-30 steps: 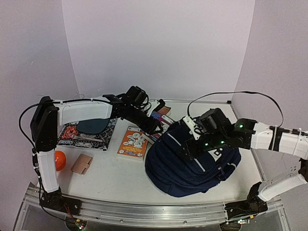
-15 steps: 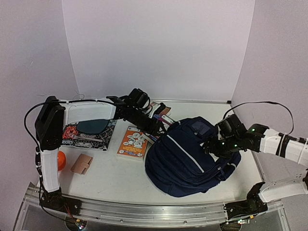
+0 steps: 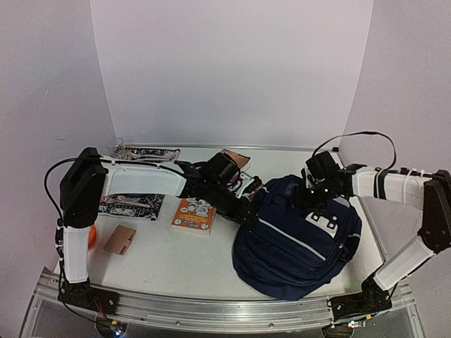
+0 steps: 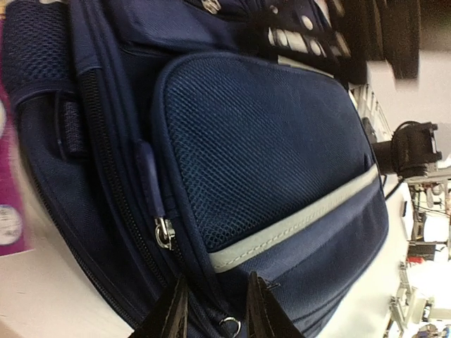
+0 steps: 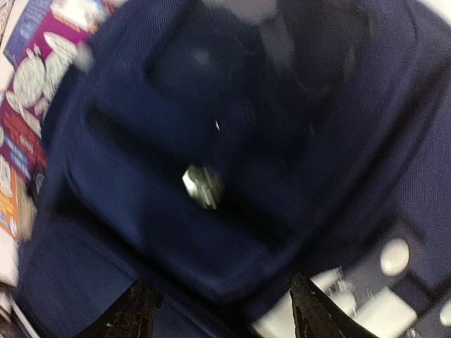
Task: Pack the student bag
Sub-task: Move the student bag to the center of the board, then pick up the upper front pocket of the student bag.
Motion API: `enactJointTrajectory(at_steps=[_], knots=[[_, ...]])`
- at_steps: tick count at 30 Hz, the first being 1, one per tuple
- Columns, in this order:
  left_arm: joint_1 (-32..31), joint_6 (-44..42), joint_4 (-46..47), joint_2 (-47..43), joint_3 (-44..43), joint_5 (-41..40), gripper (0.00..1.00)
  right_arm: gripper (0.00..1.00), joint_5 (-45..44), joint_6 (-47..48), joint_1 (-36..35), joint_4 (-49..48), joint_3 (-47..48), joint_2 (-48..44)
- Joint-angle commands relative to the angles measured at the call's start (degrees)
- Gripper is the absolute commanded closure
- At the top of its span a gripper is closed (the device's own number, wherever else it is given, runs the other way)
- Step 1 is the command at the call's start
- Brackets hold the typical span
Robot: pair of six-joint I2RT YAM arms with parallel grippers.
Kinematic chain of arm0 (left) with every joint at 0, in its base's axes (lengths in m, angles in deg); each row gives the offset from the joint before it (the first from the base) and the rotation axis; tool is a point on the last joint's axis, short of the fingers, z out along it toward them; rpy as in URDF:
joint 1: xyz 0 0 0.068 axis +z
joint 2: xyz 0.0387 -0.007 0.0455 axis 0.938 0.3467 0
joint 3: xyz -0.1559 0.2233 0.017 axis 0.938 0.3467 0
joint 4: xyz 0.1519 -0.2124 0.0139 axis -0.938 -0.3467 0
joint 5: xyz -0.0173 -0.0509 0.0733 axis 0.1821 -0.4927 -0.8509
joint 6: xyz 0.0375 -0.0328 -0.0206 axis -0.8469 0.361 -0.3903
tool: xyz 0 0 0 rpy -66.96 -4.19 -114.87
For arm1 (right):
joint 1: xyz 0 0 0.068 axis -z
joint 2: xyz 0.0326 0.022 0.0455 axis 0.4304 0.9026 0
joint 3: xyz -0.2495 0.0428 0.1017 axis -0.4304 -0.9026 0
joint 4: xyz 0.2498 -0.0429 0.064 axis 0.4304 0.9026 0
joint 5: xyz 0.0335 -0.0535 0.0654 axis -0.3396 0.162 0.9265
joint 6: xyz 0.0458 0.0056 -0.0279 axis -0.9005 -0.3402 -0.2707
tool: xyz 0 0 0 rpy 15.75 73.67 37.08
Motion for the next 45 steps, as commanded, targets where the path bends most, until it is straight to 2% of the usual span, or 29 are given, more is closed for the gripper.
enactJointTrajectory(at_steps=[1,4,7,12,17,21,25,29,39,45], knots=[[-3.77,4.44,5.4,-2.71,0.68,1.88,0.68,0.37,3.56,12.41,2.05,-3.87,9.91,6.37],[-3.66,3.66,5.67,-4.56,1.78,-2.27,0.58,0.38,6.74,14.92,2.38,-3.58,13.9,8.86],[-1.43,1.76,5.64,-7.07,3.98,-5.29,0.54,0.38,8.12,14.11,2.51,-2.27,14.6,7.87],[3.52,-3.59,5.44,-6.66,5.36,-3.84,0.52,0.38,10.11,9.98,2.44,0.89,12.16,4.38],[4.61,-7.67,3.54,-2.0,-0.85,-1.58,0.48,0.38,9.2,6.59,2.38,3.3,11.03,2.97],[4.63,-2.43,-0.2,2.63,-8.48,-2.76,0.48,0.39,7.83,5.15,2.31,4.69,11.47,3.28],[4.11,7.14,-0.57,5.48,-11.65,-2.37,0.49,0.39,6.32,4.44,2.18,4.91,10.76,2.69],[3.68,13.84,-0.61,8.42,-13.31,-2.53,0.58,0.39,5.75,4.22,2.0,4.88,10.26,2.62],[2.75,17.18,-2.23,12.32,-15.3,-2.17,0.67,0.4,5.68,4.37,0.5,4.67,11.53,4.83],[1.91,17.72,-2.49,12.15,-16.12,-1.96,0.62,0.4,5.71,4.67,-0.21,4.6,12.01,5.97]])
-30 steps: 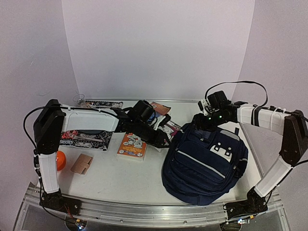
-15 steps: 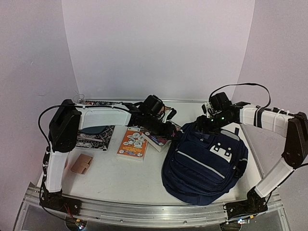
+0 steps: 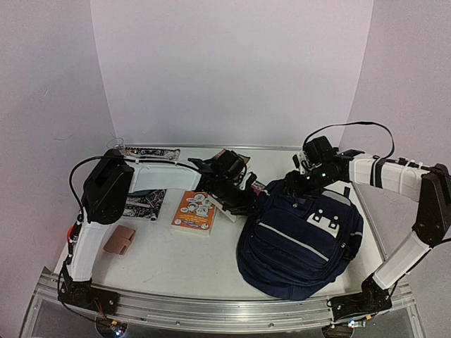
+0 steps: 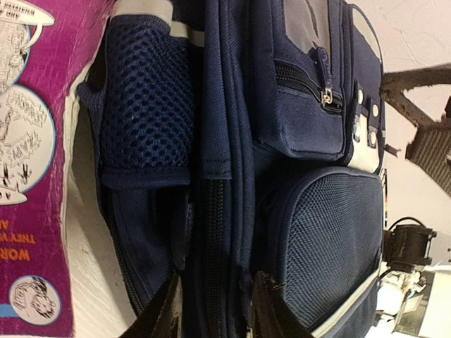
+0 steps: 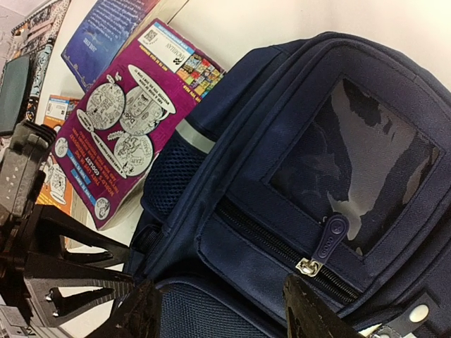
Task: Pack the student bag
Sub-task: Pick up the upper front pocket of the student bag, then zip the upper front pocket of the bag in the student bag.
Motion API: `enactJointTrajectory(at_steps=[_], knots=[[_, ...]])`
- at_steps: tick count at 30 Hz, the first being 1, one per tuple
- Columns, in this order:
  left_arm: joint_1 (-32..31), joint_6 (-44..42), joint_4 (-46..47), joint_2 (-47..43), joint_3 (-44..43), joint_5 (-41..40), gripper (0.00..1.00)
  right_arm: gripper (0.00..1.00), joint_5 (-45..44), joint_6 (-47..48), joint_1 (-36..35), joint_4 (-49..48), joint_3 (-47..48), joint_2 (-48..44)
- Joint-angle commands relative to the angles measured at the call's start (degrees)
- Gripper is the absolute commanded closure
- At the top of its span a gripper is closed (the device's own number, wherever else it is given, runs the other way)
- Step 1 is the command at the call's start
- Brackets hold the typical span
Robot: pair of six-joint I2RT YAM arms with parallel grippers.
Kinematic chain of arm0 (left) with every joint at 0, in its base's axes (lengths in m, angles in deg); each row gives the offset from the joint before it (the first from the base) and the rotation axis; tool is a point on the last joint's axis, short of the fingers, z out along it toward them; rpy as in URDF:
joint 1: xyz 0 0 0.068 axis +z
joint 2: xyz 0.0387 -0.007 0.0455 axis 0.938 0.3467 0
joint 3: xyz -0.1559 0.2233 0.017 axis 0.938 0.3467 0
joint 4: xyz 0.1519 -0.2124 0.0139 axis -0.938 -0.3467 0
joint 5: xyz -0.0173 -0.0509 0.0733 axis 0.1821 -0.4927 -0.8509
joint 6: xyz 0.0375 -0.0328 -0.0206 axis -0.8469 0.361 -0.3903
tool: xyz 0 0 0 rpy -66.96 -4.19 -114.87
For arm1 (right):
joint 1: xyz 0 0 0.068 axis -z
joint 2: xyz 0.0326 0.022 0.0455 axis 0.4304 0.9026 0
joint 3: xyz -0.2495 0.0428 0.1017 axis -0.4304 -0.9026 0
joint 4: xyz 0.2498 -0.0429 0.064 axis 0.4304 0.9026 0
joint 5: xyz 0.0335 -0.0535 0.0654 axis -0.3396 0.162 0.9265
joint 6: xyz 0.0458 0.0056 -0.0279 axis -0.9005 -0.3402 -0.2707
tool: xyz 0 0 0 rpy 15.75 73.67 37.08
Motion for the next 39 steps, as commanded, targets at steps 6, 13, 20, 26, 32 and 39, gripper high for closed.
enactJointTrajectory(at_steps=[6,13,20,26,32,39], knots=[[-1.42,1.19,-1.92,1.0,-3.78,-0.56,0.65,0.4,-0.54,-0.04,-1.12,1.65,1.65,2.11],[-2.35,1.07,-3.11,1.46,-2.25,-1.56,0.75,0.4,-0.42,-0.01,-1.97,1.45,2.6,3.32],[-2.46,1.44,-4.54,-1.73,-1.05,-5.06,1.0,0.4,-1.85,-2.41,-2.98,2.19,4.83,7.69],[-2.88,2.79,-4.85,-5.34,1.4,-7.4,1.0,0.43,-6.92,-3.91,-3.86,5.39,8.84,14.18],[-3.24,3.63,-4.88,-7.72,3.79,-9.23,1.0,0.52,-15.02,-3.84,-4.09,7.54,12.68,20.27],[-3.26,4.68,-5.02,-12.14,8.28,-12.09,1.0,1.0,-18.9,-4.0,-4.02,7.68,17.77,21.59]])
